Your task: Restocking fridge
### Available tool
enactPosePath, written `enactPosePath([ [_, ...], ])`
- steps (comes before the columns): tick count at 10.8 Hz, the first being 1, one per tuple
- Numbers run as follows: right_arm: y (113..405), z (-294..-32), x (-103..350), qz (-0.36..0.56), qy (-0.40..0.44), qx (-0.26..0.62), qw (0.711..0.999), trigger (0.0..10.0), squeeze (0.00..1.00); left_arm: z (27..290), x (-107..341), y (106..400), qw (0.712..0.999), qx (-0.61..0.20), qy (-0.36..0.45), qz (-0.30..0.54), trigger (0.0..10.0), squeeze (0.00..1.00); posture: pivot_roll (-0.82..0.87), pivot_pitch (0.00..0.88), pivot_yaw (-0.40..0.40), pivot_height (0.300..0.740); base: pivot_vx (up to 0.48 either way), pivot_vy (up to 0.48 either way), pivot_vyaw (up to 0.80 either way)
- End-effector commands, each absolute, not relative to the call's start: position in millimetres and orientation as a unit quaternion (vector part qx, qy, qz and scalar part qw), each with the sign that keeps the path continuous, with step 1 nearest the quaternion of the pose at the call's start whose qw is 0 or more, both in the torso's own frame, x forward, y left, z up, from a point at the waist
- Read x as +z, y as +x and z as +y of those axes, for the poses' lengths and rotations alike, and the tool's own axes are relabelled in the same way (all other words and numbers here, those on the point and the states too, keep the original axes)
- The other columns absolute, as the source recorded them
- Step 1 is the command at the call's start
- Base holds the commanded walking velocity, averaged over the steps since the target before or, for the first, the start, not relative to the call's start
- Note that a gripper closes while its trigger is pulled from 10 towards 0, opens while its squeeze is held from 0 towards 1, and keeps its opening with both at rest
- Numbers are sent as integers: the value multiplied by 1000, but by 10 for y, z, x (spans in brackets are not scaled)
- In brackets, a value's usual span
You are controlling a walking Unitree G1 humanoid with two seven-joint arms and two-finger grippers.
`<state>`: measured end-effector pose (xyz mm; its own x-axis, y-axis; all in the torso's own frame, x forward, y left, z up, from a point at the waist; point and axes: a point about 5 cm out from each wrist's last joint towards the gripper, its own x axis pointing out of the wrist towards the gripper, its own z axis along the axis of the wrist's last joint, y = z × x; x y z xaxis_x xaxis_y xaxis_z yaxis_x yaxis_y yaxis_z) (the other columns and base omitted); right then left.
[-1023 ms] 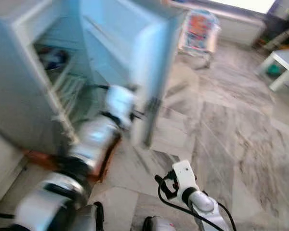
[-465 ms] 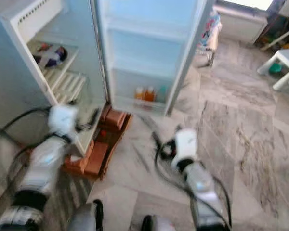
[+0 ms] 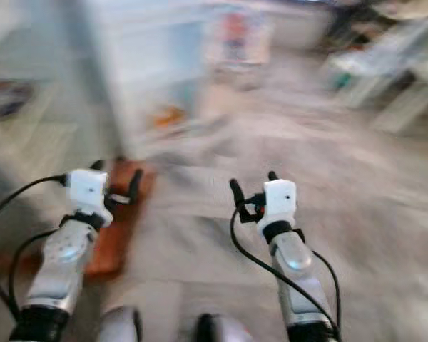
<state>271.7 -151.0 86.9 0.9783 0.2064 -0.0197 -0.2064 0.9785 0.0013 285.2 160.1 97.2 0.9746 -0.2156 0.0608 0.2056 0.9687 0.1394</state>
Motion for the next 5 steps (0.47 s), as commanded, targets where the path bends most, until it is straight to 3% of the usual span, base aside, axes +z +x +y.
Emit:
enactPosePath([
  [1,2700,-1540,853,11,-5,97,995,10000,0,1594,950,2830,992,-102,68,-32,10000,0,121,99,-87,740,247,-409,0],
  [5,2693,-1472,843,6,-1,100,995,10000,0,1618,997,2899,993,-84,76,-32,10000,0,122,82,-88,740,334,-340,0],
])
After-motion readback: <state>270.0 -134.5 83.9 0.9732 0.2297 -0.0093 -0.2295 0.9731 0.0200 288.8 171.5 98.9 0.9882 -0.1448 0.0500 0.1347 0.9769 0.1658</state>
